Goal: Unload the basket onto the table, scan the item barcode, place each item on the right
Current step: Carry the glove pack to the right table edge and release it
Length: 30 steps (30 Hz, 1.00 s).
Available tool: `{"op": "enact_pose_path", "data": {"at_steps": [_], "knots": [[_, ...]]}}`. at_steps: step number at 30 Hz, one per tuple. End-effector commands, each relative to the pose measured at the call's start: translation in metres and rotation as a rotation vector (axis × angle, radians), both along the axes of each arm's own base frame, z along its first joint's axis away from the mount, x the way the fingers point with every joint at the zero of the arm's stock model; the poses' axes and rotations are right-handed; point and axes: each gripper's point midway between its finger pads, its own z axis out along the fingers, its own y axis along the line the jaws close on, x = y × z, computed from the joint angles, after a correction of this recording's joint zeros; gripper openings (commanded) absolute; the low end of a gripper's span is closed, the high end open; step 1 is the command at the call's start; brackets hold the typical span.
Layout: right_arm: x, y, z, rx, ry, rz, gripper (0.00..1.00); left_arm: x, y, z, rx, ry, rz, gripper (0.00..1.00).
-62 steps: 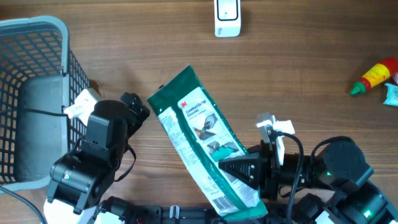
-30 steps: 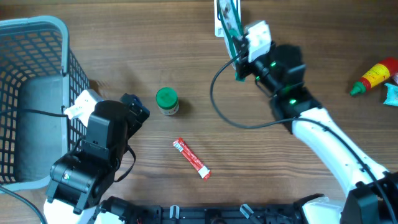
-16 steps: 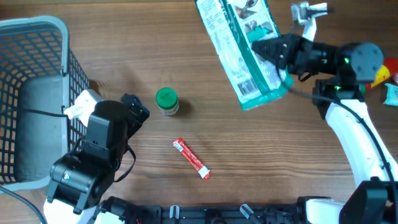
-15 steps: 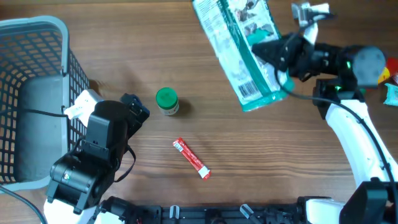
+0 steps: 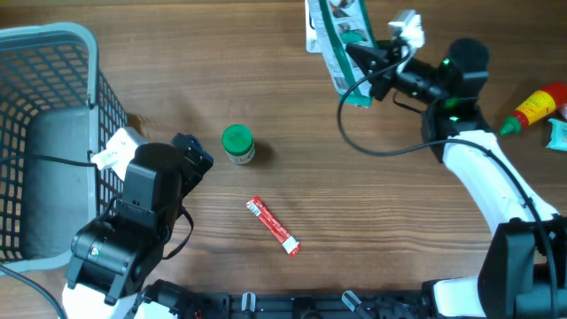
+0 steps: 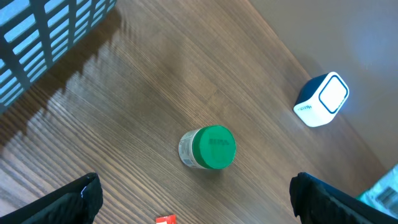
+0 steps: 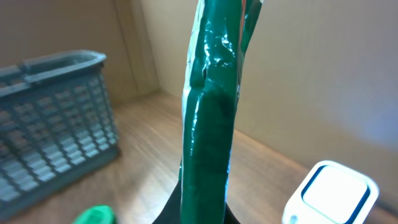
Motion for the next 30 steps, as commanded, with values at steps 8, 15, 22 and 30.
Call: {"op": "enact_pose_path", "data": {"at_steps": [8,15,22,30], "knots": [[0.052,0.012,-0.022,-0.472,-0.326,-0.286,0.04,0.001,0.004,0.008,0.015,-0.023,0.009,1.00],[0.131,0.023,-0.026,-0.491,-0.348,-0.346,0.04,0.001,0.004,0.008,0.015,-0.023,0.009,1.00],[0.208,0.033,-0.051,-0.550,-0.403,-0.407,0.04,0.001,0.004,0.008,0.015,-0.023,0.009,1.00],[0.220,0.052,-0.106,-0.808,-0.466,-0.413,0.04,0.001,0.004,0.008,0.015,-0.023,0.009,1.00]]}}
